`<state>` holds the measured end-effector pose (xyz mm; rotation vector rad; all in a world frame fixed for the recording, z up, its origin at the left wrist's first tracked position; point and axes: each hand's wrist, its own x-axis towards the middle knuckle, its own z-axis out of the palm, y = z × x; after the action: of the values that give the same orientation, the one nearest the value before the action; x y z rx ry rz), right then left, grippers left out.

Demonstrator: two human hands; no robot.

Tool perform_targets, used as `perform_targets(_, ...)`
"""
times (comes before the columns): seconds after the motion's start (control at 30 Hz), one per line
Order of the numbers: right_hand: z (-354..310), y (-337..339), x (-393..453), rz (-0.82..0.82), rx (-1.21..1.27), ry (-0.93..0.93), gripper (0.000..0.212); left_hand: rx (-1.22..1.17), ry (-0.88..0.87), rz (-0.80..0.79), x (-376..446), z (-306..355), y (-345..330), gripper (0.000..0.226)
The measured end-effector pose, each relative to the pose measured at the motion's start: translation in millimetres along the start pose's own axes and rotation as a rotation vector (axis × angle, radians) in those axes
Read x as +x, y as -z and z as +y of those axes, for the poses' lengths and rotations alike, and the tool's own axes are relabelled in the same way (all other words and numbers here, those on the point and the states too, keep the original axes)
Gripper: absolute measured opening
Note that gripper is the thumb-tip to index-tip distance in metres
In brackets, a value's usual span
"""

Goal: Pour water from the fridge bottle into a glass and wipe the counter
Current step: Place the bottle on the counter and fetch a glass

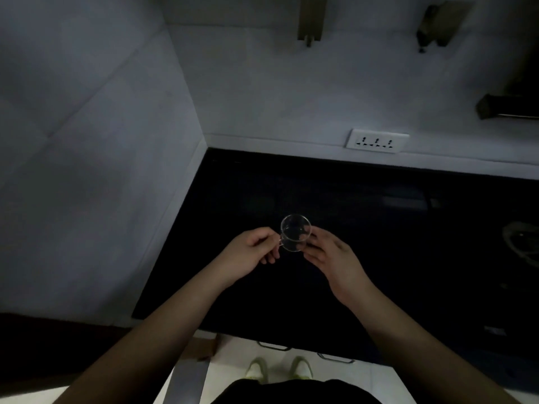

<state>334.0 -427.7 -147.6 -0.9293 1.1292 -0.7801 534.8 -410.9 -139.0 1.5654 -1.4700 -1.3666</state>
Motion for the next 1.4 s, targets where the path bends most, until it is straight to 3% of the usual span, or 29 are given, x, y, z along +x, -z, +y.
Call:
perform_targets(0.3,6.6,-7.9,-38.3,0.154,0.181,-0.031,0.026,0.047,-0.073,-0.224,4.0,10.3,-1.5,0.029)
perform_targets(0.73,45.7,9.9,-130.0,0.597,0.355,0.040,0.023,0.148,-0.160,-0.575,-2.7,17.9,-71.6,0.026)
perform_targets(1.03,84.0,63.2,-230.5,0.950,0.491,0.181,0.021,0.226,-0.261,-0.854,-36.7,50.6,-195.2,0.032)
perform_targets(1.4,149.1,120.4,-387.0,1.270,0.614,0.156,0.020,0.369,-0.375,-1.191,-127.2,74.1,-351.8,0.029)
